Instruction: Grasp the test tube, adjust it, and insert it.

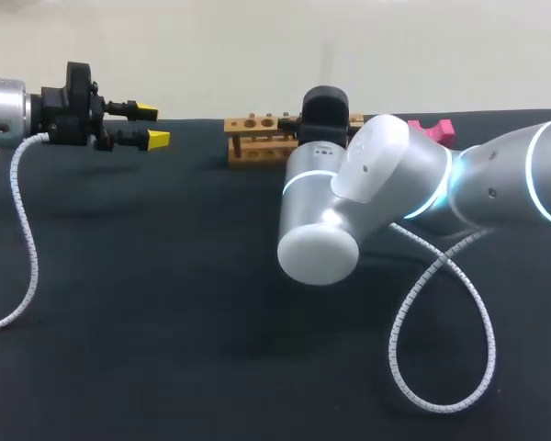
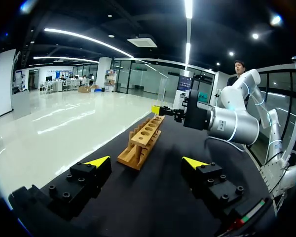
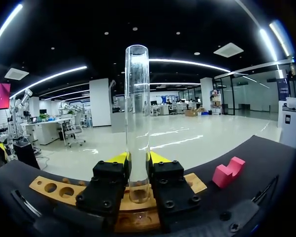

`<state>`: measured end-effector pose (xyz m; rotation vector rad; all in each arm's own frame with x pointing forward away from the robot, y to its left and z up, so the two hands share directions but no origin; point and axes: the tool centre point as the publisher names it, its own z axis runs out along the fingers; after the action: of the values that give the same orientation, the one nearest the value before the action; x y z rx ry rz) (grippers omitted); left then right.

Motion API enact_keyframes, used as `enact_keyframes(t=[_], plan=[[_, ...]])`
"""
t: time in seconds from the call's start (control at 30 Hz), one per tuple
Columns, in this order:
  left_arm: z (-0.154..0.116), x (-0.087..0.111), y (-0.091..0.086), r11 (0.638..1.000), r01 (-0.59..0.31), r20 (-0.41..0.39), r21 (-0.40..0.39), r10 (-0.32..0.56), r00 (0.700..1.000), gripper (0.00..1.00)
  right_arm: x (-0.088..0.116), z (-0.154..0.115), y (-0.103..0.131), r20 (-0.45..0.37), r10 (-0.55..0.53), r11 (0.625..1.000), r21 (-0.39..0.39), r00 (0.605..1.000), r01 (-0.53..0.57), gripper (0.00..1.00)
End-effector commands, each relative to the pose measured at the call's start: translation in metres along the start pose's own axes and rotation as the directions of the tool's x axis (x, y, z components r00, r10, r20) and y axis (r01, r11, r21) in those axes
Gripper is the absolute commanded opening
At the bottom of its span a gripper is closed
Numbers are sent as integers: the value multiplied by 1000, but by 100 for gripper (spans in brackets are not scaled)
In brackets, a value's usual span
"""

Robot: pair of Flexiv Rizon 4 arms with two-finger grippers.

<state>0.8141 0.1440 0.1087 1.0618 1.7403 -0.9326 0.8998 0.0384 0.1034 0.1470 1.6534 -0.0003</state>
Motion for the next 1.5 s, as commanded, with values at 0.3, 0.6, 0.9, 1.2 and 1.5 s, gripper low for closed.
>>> enact_keyframes(t=[0.3, 0.6, 0.9, 1.2, 1.5], plan=[[0, 2, 0, 1000, -3, 5, -1, 3, 1000, 100, 8, 0, -1, -24, 11, 1000, -13, 1000, -12, 40], [0, 2, 0, 1000, -3, 5, -1, 3, 1000, 100, 5, -6, 2, -24, 13, 1000, -15, 1000, -14, 46], [0, 2, 0, 1000, -3, 5, -1, 3, 1000, 100, -7, -28, 9, -35, 3, 999, -48, 999, -4, 100], [0, 2, 0, 1000, -3, 5, -1, 3, 1000, 100, -19, -61, 11, -37, -13, 995, -99, 999, 10, 100], [0, 2, 0, 1000, -3, 5, -1, 3, 1000, 100, -30, -79, 7, -42, 8, 997, -82, 999, -12, 100]])
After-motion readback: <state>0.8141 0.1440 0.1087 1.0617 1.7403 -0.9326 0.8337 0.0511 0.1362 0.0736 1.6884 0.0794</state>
